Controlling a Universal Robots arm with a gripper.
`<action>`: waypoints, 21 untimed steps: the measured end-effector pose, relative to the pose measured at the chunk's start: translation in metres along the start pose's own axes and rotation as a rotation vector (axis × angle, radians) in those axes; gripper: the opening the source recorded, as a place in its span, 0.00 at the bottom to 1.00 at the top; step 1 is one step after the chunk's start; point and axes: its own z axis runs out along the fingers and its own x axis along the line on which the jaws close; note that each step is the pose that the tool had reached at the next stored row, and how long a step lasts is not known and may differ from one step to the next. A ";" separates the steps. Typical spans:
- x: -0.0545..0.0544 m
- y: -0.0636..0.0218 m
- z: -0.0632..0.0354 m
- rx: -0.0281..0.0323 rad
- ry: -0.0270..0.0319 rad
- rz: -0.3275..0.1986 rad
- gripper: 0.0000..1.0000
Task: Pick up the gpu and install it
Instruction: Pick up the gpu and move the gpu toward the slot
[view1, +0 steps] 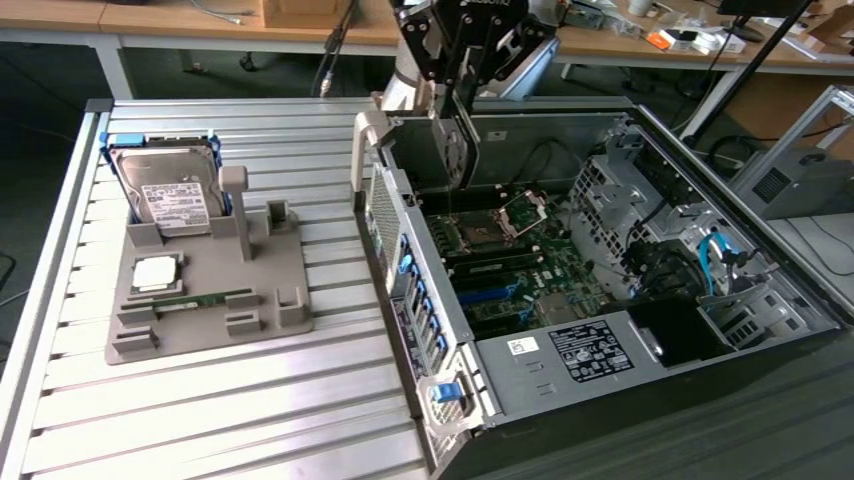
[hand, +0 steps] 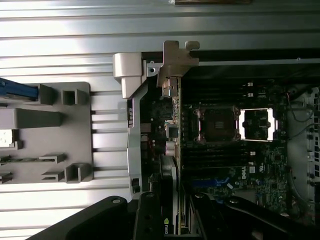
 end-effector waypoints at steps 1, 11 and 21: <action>-0.001 0.0001 0.0000 0.0000 0.0001 0.000 0.27; -0.012 0.0003 0.0006 0.0001 0.0000 0.000 0.27; -0.016 0.0003 0.0009 0.0023 -0.0001 0.000 0.27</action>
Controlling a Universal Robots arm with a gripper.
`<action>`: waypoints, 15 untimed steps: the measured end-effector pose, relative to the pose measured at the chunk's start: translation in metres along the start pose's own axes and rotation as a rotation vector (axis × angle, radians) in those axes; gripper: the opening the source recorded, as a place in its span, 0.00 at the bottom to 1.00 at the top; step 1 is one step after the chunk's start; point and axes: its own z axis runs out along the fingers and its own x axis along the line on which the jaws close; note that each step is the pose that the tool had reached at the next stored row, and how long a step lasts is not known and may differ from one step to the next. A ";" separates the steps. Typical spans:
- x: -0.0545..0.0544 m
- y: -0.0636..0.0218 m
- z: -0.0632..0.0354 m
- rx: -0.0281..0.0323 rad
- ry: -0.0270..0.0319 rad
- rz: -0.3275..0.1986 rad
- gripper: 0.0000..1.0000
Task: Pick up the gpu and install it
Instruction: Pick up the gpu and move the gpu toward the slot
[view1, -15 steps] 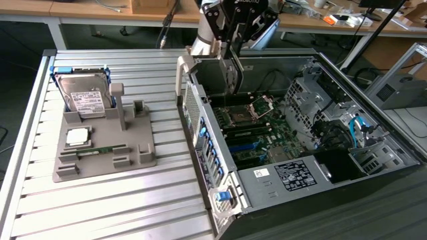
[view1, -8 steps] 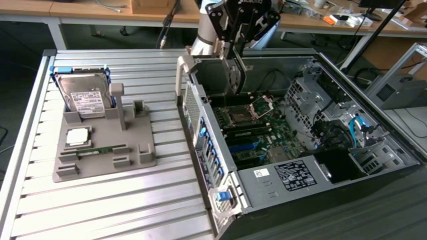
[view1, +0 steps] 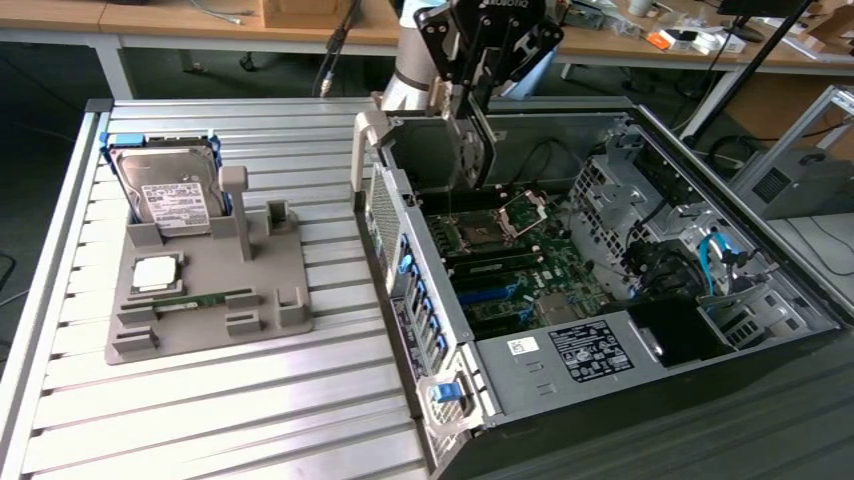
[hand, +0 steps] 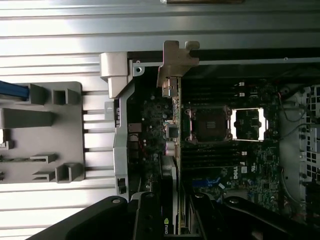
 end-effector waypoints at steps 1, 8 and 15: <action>0.000 0.0000 0.0000 0.0007 0.0000 0.000 0.27; -0.002 0.0000 0.0004 0.0031 -0.0001 0.000 0.27; -0.014 0.0003 0.0013 0.0035 -0.0002 0.000 0.27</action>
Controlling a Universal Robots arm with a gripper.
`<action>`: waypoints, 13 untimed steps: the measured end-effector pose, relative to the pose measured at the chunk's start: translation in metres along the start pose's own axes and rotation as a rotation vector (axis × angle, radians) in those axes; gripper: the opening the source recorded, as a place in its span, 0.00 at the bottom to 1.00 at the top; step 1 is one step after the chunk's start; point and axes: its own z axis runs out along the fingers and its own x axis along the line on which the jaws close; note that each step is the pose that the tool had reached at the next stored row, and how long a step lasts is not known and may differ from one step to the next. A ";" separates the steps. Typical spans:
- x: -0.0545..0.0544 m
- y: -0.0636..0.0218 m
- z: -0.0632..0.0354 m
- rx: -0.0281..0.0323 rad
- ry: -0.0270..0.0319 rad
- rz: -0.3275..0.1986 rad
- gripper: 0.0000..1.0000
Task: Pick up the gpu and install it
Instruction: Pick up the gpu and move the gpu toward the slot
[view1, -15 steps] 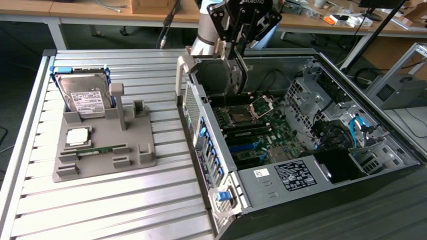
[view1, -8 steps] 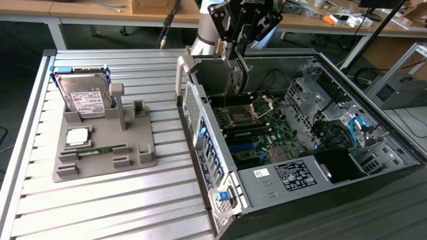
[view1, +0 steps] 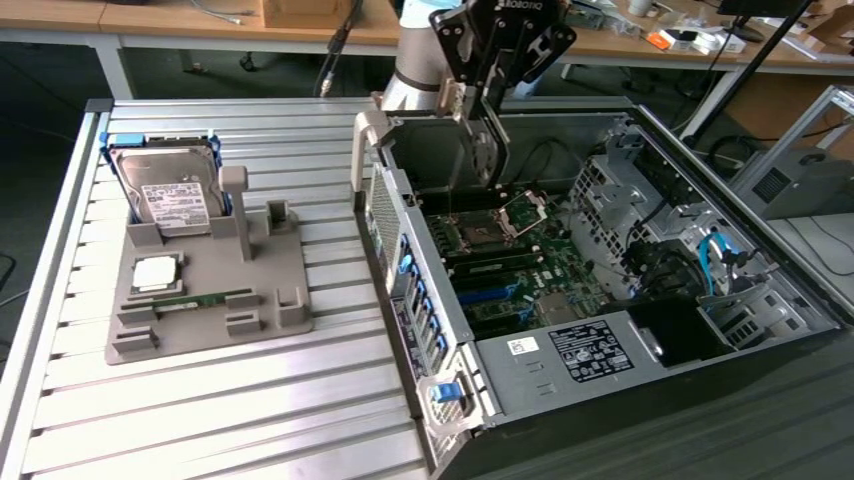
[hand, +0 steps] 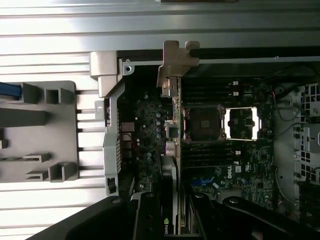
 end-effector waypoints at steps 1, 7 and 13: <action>-0.001 -0.0002 0.0001 0.0000 0.0000 0.000 0.27; -0.004 -0.0020 0.0006 0.0000 0.0001 0.000 0.27; -0.008 -0.0041 0.0010 0.0002 0.0002 0.000 0.27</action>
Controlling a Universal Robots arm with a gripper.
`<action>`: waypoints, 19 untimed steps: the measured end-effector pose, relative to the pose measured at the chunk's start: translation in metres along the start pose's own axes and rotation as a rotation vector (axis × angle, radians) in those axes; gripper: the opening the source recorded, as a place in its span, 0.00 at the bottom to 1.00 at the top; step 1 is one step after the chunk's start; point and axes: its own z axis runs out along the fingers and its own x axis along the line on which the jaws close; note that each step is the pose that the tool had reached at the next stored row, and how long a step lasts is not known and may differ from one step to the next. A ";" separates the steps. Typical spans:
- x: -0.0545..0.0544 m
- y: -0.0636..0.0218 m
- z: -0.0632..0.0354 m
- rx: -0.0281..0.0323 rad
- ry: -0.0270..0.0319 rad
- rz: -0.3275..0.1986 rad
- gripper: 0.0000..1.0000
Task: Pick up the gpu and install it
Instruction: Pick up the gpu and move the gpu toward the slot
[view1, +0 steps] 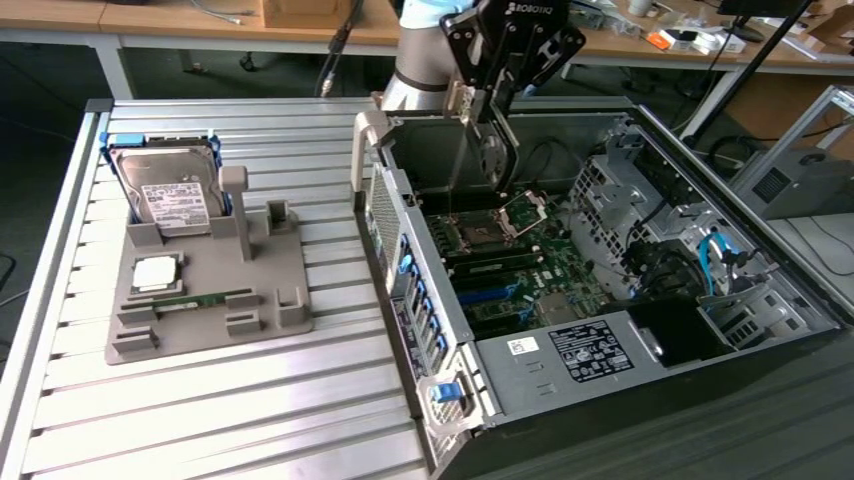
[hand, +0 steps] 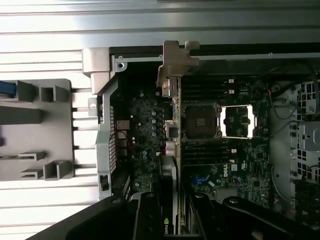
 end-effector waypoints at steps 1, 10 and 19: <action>0.000 -0.0002 0.0001 -0.0002 -0.0001 0.000 0.27; -0.004 -0.0048 0.0012 -0.0001 -0.0001 0.000 0.27; -0.011 -0.0131 0.0023 -0.0002 -0.0001 0.000 0.27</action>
